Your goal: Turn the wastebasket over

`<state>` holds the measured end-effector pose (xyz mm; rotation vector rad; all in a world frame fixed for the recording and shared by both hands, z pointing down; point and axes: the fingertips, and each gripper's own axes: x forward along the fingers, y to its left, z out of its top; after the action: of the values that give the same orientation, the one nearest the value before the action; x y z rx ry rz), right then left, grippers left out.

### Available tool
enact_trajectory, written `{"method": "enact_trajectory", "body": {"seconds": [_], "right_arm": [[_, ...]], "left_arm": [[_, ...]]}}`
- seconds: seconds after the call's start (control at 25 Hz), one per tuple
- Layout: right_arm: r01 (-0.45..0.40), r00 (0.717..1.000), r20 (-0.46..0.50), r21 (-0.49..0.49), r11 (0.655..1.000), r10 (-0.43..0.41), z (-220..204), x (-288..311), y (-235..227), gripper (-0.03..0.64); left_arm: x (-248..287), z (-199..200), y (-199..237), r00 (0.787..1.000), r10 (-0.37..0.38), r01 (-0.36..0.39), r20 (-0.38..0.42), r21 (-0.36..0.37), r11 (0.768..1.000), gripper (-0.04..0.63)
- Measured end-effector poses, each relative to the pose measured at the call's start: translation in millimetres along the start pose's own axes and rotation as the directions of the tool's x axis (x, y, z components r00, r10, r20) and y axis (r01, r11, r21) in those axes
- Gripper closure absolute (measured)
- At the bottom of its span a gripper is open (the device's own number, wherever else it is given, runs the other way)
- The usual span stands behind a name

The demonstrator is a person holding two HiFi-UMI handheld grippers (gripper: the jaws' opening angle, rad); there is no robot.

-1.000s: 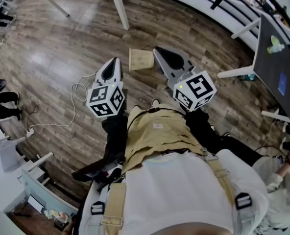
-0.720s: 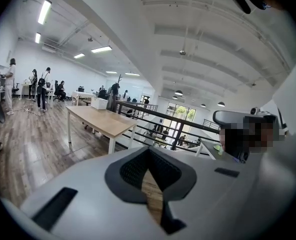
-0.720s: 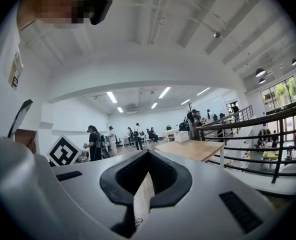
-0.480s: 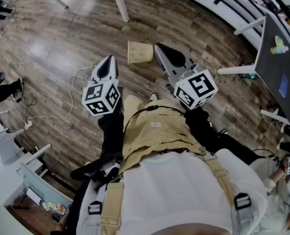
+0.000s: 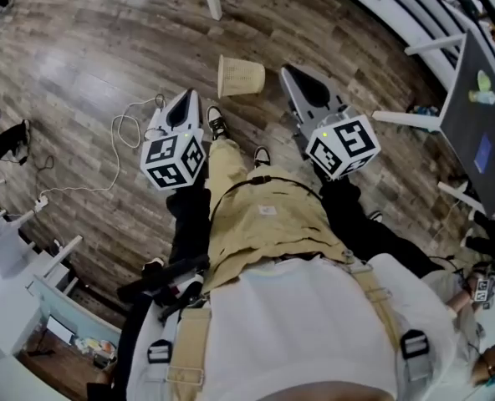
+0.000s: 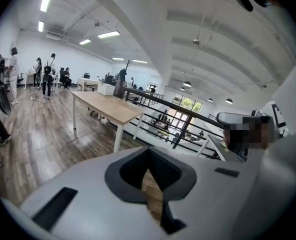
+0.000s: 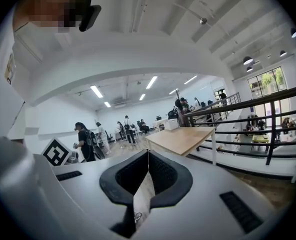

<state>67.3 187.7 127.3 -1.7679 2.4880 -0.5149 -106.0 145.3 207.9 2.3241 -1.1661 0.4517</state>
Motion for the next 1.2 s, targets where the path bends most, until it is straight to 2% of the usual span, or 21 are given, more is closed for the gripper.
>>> {"method": "enact_trajectory", "body": {"seconds": [0.12, 0.24, 0.36, 0.48, 0.6, 0.68, 0.76, 0.88, 0.92, 1.04, 1.2], "right_arm": [[0.053, 0.998, -0.048, 0.026, 0.998, -0.052, -7.5, 35.4, -15.4, 0.595], [0.061, 0.99, -0.129, 0.018, 0.998, -0.058, -17.5, 76.3, -19.5, 0.595], [0.054, 0.976, -0.212, 0.003, 0.999, -0.052, -36.2, 124.6, -22.4, 0.595], [0.052, 0.956, -0.29, 0.033, 0.998, -0.041, -73.0, 170.4, -28.3, 0.595], [0.024, 0.919, -0.395, 0.085, 0.996, 0.011, -136.8, 204.8, -38.7, 0.594], [0.005, 0.883, -0.468, 0.106, 0.994, 0.045, -190.8, 223.4, -49.9, 0.594], [0.01, 0.838, -0.542, 0.126, 0.992, 0.06, -251.6, 234.3, -64.0, 0.595], [0.025, 0.776, -0.625, 0.168, 0.985, 0.087, -333.8, 238.8, -79.5, 0.594], [0.029, 0.762, -0.641, 0.182, 0.983, 0.096, -356.4, 237.8, -83.7, 0.594], [0.043, 0.735, -0.669, 0.209, 0.977, 0.111, -412.1, 236.1, -102.4, 0.594], [0.057, 0.696, -0.709, 0.211, 0.976, 0.113, -468.4, 224.9, -121.3, 0.594]], "left_arm": [[32.9, 15.4, 22.6, 0.999, -0.032, 0.031, -0.015, -0.012, 0.999, 0.595], [64.1, 29.1, 50.1, 0.997, -0.059, 0.059, -0.042, -0.021, 0.998, 0.595], [98.4, 24.2, 85.0, 0.99, -0.08, 0.077, -0.113, -0.029, 0.997, 0.595], [133.8, -2.4, 118.7, 0.973, -0.083, 0.083, -0.217, -0.008, 0.997, 0.595], [165.8, -47.4, 137.1, 0.94, -0.089, 0.101, -0.328, 0.022, 0.995, 0.595], [184.0, -80.6, 143.7, 0.917, -0.119, 0.13, -0.382, 0.001, 0.992, 0.595], [197.7, -116.7, 151.1, 0.895, -0.168, 0.144, -0.413, -0.09, 0.986, 0.595], [213.3, -177.8, 171.0, 0.864, -0.228, 0.106, -0.45, -0.279, 0.954, 0.595], [219.0, -199.5, 178.1, 0.848, -0.235, 0.095, -0.474, -0.301, 0.949, 0.595], [248.6, -257.2, 193.7, 0.792, -0.249, 0.119, -0.557, -0.259, 0.958, 0.595], [283.3, -313.9, 195.2, 0.72, -0.305, 0.153, -0.624, -0.286, 0.946, 0.595]]}}
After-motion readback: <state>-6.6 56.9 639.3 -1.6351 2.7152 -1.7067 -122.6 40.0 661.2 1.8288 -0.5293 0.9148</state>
